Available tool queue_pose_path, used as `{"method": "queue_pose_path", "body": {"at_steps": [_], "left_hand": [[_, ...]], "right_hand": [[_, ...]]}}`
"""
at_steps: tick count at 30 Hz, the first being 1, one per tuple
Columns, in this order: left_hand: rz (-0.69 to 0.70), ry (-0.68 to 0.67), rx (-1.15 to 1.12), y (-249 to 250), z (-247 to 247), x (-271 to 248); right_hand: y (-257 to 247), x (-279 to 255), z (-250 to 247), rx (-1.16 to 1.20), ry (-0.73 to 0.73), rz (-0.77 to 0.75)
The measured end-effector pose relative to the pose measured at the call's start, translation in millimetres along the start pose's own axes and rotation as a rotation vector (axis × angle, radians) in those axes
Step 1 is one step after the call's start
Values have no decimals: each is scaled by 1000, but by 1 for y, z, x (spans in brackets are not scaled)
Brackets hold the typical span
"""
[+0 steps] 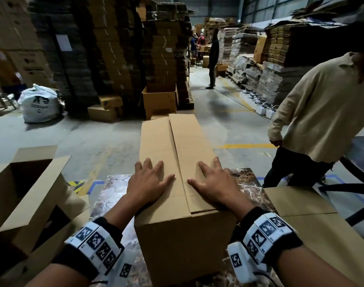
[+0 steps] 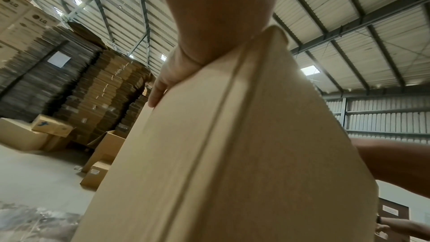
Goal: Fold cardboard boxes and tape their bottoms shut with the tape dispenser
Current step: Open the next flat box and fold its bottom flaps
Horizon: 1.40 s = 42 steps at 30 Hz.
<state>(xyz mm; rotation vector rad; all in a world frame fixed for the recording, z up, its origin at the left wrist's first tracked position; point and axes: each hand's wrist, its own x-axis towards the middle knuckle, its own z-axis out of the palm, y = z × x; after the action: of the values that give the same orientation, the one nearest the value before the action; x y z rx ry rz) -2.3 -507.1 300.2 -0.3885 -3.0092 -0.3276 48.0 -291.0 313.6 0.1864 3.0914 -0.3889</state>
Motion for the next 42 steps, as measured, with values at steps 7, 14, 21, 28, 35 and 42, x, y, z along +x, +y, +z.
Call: {"method": "queue_pose_path", "body": {"at_steps": [7, 14, 21, 28, 35, 42], "left_hand": [[-4, 31, -45, -31, 0, 31], [15, 60, -93, -54, 3, 84], [14, 109, -108, -96, 5, 125], [-461, -66, -372, -188, 59, 124], [-555, -51, -733, -190, 99, 104], [-547, -99, -805, -154, 100, 106]], "right_hand": [[-28, 33, 8, 35, 59, -16], [-43, 84, 8, 40, 75, 13], [-79, 126, 20, 76, 134, 45], [-167, 154, 70, 102, 79, 49], [-155, 180, 80, 213, -35, 209], [-115, 179, 57, 162, -49, 148]]}}
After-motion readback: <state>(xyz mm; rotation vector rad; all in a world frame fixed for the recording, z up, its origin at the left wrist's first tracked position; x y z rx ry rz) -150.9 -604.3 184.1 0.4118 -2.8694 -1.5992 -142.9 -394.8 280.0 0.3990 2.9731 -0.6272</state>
